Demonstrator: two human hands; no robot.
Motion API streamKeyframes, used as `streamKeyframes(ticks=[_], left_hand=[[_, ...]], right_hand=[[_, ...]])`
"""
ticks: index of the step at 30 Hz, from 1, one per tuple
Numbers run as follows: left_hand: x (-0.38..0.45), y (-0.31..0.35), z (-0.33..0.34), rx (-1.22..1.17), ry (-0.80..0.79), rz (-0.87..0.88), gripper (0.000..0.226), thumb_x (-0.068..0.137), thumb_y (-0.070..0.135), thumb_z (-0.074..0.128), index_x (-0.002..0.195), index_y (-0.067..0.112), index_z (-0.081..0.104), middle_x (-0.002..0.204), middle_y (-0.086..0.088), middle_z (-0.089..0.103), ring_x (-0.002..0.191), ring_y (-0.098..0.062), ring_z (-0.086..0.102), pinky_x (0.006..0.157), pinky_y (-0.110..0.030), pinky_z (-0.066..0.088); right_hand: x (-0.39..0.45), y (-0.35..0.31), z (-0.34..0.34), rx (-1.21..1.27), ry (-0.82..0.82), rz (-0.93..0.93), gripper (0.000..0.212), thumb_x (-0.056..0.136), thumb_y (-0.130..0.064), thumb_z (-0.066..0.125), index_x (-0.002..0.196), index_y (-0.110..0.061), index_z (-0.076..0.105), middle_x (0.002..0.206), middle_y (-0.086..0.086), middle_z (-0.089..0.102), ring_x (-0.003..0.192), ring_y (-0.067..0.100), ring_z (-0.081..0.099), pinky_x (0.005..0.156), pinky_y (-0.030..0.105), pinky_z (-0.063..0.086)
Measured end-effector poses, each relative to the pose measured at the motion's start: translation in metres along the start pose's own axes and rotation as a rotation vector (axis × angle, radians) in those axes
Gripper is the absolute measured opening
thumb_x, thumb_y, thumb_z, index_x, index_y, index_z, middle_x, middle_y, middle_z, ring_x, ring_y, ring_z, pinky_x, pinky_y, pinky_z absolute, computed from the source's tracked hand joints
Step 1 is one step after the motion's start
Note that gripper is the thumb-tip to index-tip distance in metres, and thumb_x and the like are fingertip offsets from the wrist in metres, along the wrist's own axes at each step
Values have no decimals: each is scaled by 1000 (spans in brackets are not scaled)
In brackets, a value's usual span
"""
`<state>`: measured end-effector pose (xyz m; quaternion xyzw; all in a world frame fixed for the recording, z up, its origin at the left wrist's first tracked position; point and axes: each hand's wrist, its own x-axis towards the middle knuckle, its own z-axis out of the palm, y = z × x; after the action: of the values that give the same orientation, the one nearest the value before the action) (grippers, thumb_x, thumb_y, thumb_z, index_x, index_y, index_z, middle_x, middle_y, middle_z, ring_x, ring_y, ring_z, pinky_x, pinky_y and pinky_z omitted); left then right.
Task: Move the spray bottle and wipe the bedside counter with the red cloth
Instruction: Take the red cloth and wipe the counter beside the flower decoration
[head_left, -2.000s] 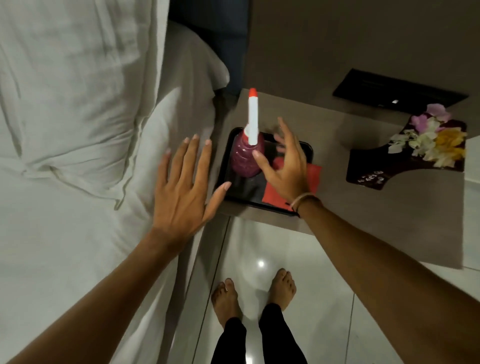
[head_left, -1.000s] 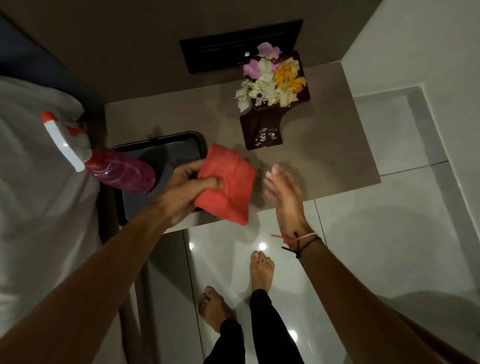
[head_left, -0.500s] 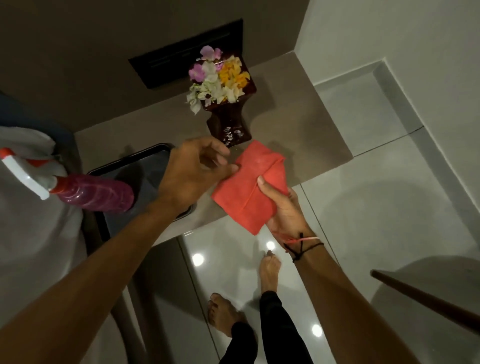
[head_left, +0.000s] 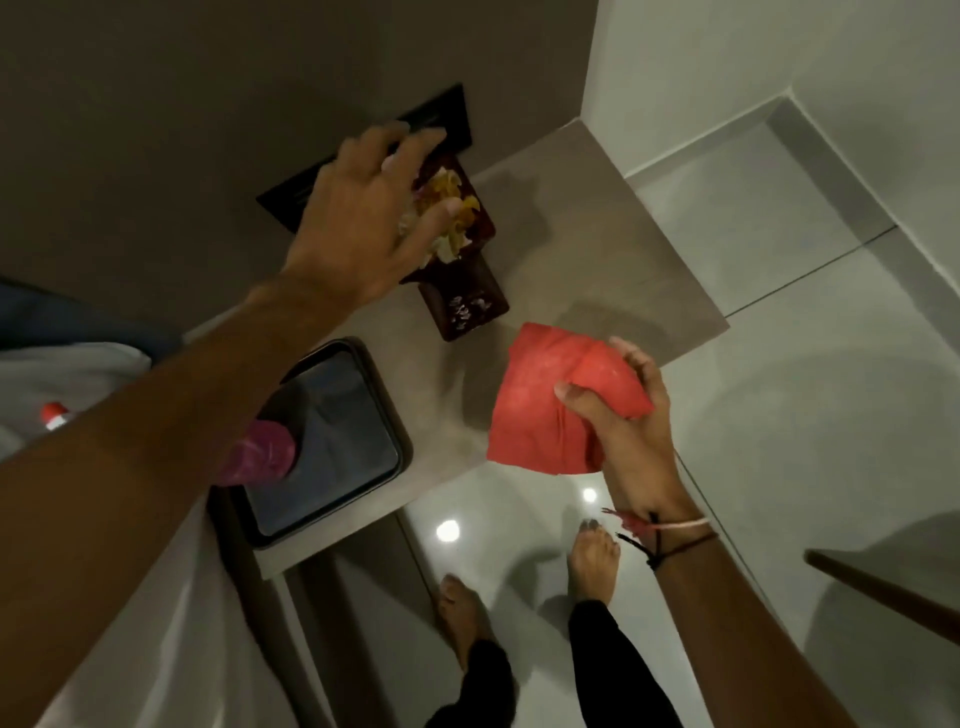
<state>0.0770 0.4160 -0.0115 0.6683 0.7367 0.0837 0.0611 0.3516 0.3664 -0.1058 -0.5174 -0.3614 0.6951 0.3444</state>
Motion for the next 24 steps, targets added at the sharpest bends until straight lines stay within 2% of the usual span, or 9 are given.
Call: streamKeyframes(ticks=[2,5,9,11,13,15,16,20,24], left_hand=[[10,-5,13,77,-82,60,67,105,52,38,164,21,27,170,-21,23,158,-39,25,127,-57,25],[22,-13,32,91,-165,122,69,103,55,27,166,28,18,175,-19,7,163,-36,7,131,-58,15],[27,-20,51,90,-75,142,64,107,54,21,166,29,18,175,-16,9,163,-32,11,129,-55,22],[28,-24,57,96,-38,149,62,108,52,20,166,30,18,175,-15,10,163,-30,12,128,-54,24],[28,-26,60,89,-10,162,62,108,52,21,165,30,19,175,-15,12,163,-29,13,128,-53,25],[30,-26,62,98,17,168,62,107,53,22,165,31,21,175,-14,14,163,-28,15,128,-51,24],[30,-26,63,111,28,169,62,107,53,22,165,32,21,175,-14,15,163,-28,16,128,-50,24],[34,-29,65,114,40,185,63,105,54,23,164,31,24,174,-14,20,162,-28,20,127,-49,27],[33,-30,63,106,19,190,63,106,55,23,165,32,22,174,-14,18,162,-29,20,125,-50,26]], right_hand=[[10,11,11,97,59,92,56,83,-14,81,133,-26,61,123,-4,73,107,13,74,93,43,62],[28,23,36,141,235,53,35,93,-12,71,127,-5,66,121,14,74,111,27,72,101,51,57],[58,29,82,24,564,-233,47,104,-9,56,148,1,45,151,2,52,127,-1,57,111,24,48],[79,39,107,-88,599,-347,54,104,-2,50,155,-3,35,147,-26,36,110,-25,54,94,3,46],[94,54,134,-165,562,-334,69,96,11,48,159,-7,27,139,-35,32,89,-10,65,77,15,56],[99,73,163,-232,447,-275,81,91,16,48,161,-16,23,157,-13,38,121,23,64,98,47,56],[98,84,175,-239,408,-249,86,91,17,48,162,-22,20,165,0,29,142,33,48,111,57,46],[70,120,190,-430,343,-299,82,94,10,51,161,-28,24,166,-13,17,157,17,21,126,52,28],[31,140,186,-482,88,-320,61,96,8,50,152,-17,46,152,-6,54,144,10,46,118,37,43]])
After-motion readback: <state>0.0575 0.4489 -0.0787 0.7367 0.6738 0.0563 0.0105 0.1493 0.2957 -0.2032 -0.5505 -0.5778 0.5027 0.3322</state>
